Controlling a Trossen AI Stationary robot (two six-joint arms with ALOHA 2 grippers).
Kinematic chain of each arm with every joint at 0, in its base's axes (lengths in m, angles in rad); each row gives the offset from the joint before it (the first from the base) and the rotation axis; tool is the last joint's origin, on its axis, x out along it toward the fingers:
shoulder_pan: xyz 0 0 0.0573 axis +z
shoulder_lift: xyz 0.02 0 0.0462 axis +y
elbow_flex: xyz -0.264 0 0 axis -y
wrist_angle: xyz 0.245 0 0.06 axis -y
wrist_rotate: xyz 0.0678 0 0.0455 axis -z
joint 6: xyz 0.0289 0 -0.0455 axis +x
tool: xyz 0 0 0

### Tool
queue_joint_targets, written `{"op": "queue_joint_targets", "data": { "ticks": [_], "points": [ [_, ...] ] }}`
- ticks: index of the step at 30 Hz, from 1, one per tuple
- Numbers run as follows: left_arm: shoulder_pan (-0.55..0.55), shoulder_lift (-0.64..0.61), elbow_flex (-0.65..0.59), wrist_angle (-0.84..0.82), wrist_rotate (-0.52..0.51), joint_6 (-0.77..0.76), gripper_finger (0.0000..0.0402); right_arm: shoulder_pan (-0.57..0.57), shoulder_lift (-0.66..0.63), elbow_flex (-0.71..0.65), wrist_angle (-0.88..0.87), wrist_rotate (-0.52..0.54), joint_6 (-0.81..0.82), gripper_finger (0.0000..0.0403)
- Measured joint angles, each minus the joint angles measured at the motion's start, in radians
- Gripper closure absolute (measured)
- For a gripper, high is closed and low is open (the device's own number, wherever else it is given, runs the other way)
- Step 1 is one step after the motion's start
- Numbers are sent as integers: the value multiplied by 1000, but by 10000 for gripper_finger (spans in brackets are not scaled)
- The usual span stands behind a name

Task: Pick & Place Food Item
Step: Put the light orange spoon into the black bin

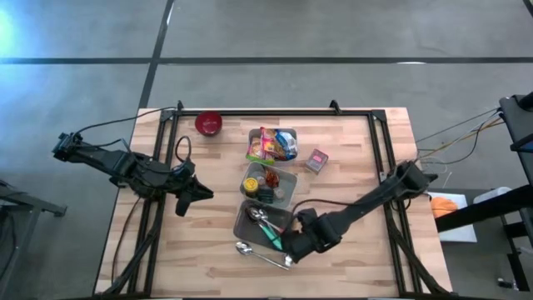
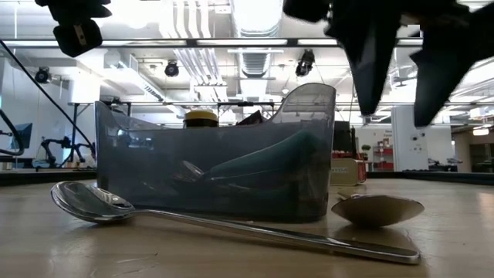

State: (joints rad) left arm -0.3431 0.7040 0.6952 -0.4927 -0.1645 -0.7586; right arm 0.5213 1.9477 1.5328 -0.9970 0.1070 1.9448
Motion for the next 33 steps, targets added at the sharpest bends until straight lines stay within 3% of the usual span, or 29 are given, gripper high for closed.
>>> {"op": "queue_joint_targets", "data": {
  "ticks": [12, 19, 28, 33],
  "points": [
    [0, 0, 0, -6, 0, 0, 335, -10, 108, -1, 69, -25, 7, 188],
    [0, 0, 0, -6, 0, 0, 335, -26, 111, 0, 101, 50, -40, 188],
    [0, 0, 0, -7, 0, 0, 335, -83, 109, 0, 166, 83, -162, 188],
    [0, 0, 0, -7, 0, 0, 335, -93, 109, -5, 166, 73, -151, 188]
  ]
}}
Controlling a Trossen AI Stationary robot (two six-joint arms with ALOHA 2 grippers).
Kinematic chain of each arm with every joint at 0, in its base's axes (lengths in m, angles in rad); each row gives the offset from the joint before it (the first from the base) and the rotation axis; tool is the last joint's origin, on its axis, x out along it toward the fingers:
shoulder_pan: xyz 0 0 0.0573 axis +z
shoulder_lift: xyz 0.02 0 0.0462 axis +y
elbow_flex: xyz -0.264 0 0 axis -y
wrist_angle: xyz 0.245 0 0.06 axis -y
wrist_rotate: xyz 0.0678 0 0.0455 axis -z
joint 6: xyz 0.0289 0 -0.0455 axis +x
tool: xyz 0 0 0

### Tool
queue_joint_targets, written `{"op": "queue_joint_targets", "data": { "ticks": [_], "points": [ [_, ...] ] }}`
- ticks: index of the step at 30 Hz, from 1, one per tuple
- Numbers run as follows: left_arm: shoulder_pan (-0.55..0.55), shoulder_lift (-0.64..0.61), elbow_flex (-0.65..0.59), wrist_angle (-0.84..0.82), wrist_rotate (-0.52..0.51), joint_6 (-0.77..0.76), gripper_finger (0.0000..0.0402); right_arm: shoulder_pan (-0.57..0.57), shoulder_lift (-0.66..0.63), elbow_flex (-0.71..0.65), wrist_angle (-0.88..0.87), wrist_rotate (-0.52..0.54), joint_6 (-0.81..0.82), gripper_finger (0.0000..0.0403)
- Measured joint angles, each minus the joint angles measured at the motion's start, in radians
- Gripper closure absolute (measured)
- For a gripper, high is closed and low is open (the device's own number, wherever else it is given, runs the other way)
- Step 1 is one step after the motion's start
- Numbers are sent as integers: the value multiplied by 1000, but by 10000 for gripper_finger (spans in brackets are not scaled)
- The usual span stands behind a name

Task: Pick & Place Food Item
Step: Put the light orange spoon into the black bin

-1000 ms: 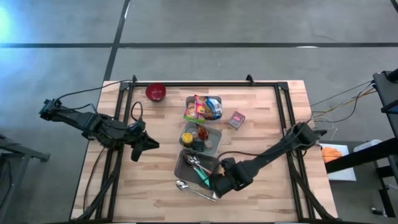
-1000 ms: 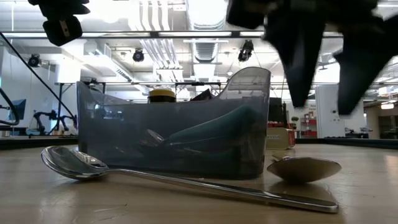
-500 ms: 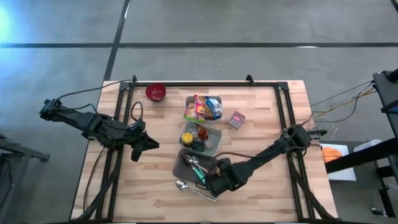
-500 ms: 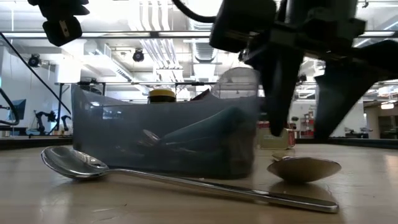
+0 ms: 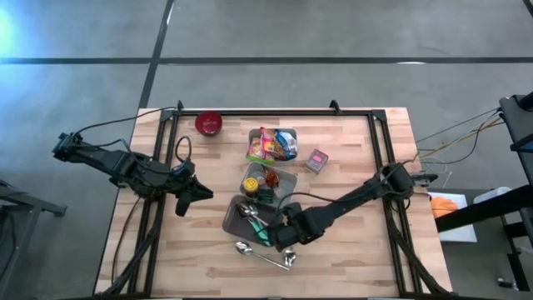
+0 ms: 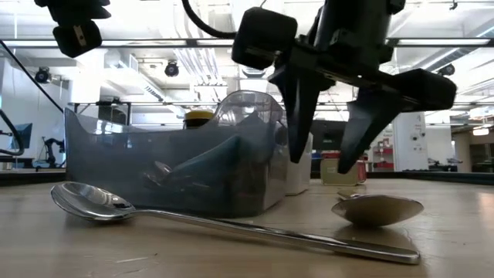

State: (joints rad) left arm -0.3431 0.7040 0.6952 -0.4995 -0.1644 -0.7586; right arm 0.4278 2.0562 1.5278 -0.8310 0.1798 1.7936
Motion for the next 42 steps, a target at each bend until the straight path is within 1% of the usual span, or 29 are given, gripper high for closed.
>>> {"op": "queue_joint_targets", "data": {
  "ticks": [9, 27, 29, 31, 33, 40, 41, 42],
  "points": [
    [0, 0, 0, 0, 0, 0, 335, 2, -1, -51, 4, -56, 44, 188],
    [0, 0, 0, 0, 0, 0, 335, 1, 5, -110, 5, -173, 25, 188],
    [0, 0, 0, 0, 0, 0, 335, 0, 5, -116, 7, -181, 20, 193],
    [0, 0, 0, 0, 0, 0, 335, 0, 5, -119, 5, -181, 15, 209],
    [0, 0, 0, 0, 0, 0, 335, 0, 5, -121, 1, -182, 7, 236],
    [0, 0, 0, 0, 0, 0, 335, 2, 4, -122, -6, -182, -29, 355],
    [0, 0, 0, 0, 0, 0, 335, 2, 2, -122, -6, -182, -38, 366],
    [0, 0, 0, 0, 0, 0, 335, 2, -1, -123, -6, -180, -44, 368]
  ]
}}
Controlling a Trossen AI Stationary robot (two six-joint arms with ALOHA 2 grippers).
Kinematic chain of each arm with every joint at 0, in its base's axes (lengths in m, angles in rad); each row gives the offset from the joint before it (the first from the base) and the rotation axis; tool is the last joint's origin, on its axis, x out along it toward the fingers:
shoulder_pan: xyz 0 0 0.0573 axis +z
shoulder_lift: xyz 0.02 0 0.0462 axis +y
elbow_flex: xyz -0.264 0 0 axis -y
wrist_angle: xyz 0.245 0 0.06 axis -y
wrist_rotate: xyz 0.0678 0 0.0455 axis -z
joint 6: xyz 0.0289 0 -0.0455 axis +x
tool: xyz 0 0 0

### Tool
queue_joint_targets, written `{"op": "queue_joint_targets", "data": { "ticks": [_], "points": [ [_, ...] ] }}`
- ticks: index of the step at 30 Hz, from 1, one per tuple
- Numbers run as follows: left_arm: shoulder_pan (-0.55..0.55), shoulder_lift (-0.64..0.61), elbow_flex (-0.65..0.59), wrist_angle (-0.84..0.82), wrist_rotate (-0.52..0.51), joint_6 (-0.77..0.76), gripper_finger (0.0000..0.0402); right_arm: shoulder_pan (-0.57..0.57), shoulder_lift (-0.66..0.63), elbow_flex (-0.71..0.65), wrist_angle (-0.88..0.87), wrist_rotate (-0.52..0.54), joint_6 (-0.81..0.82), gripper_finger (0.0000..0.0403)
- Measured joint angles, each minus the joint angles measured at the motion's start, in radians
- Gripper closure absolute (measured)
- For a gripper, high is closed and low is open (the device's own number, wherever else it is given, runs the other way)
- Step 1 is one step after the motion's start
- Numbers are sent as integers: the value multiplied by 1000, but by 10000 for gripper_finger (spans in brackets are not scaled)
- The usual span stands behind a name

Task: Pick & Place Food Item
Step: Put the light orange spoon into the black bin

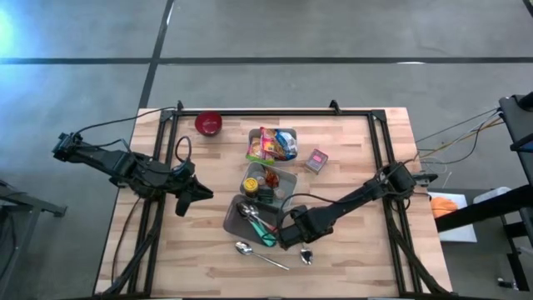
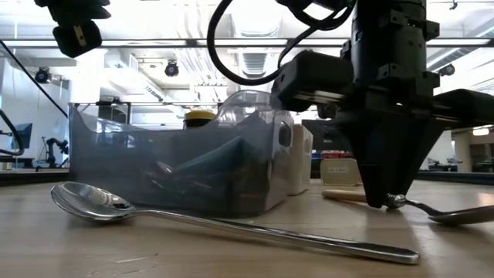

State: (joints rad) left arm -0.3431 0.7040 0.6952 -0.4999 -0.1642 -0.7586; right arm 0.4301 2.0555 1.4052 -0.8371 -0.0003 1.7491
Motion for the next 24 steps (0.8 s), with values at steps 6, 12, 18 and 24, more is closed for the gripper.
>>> {"op": "queue_joint_targets", "data": {
  "ticks": [6, 12, 18, 24],
  "points": [
    [0, 0, 0, 0, 0, 0, 335, 2, -9, -3, -3, 3, -29, 343],
    [0, 0, 0, 0, 0, 0, 335, 2, -10, -3, -3, -11, -29, 260],
    [0, 0, 0, 0, 0, 0, 335, 2, -11, -3, -3, -10, -43, 237],
    [0, 0, 0, 0, 0, 0, 335, 7, -21, 16, -8, -8, -182, 235]
  ]
}}
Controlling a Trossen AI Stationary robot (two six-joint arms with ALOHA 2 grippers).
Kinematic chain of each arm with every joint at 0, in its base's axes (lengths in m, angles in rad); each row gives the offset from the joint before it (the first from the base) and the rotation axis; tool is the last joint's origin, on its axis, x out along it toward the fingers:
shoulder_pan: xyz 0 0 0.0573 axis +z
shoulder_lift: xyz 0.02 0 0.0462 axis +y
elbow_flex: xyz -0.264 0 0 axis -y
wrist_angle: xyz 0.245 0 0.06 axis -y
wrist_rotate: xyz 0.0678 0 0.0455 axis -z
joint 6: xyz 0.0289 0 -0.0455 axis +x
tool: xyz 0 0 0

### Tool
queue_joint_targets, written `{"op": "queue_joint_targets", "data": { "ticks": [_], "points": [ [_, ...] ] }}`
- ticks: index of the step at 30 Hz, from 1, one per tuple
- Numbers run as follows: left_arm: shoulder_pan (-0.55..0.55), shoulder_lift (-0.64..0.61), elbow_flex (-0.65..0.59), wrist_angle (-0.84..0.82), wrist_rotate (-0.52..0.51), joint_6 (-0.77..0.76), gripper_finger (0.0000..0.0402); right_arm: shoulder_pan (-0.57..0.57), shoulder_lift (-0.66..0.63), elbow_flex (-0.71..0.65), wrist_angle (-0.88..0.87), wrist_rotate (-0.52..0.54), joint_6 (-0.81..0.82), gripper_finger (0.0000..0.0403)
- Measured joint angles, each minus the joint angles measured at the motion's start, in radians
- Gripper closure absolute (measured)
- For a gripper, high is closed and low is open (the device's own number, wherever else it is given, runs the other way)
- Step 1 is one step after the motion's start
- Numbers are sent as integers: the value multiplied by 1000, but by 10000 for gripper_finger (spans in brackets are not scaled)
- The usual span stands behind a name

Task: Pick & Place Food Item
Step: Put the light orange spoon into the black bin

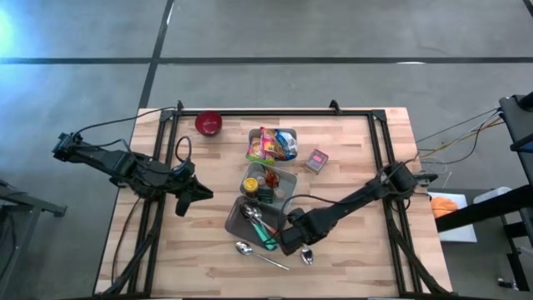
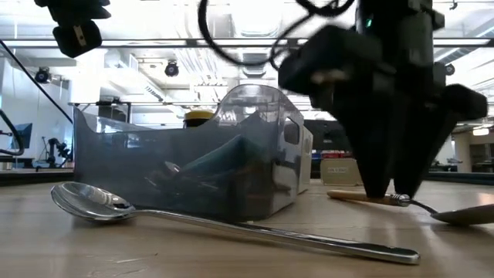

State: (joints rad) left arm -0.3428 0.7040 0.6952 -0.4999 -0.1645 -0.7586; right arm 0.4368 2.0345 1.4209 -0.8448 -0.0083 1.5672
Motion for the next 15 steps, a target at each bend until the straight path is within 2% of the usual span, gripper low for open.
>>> {"op": "queue_joint_targets", "data": {
  "ticks": [9, 12, 15],
  "points": [
    [0, 0, 0, 0, 0, 0, 335, -1, -85, 24, 9, 68, -256, 234],
    [0, 0, 0, 1, 0, 0, 335, -1, -113, 26, 14, 62, -494, 234],
    [0, 0, 0, 0, 0, 0, 335, 13, -127, 26, 12, 39, -863, 234]
  ]
}}
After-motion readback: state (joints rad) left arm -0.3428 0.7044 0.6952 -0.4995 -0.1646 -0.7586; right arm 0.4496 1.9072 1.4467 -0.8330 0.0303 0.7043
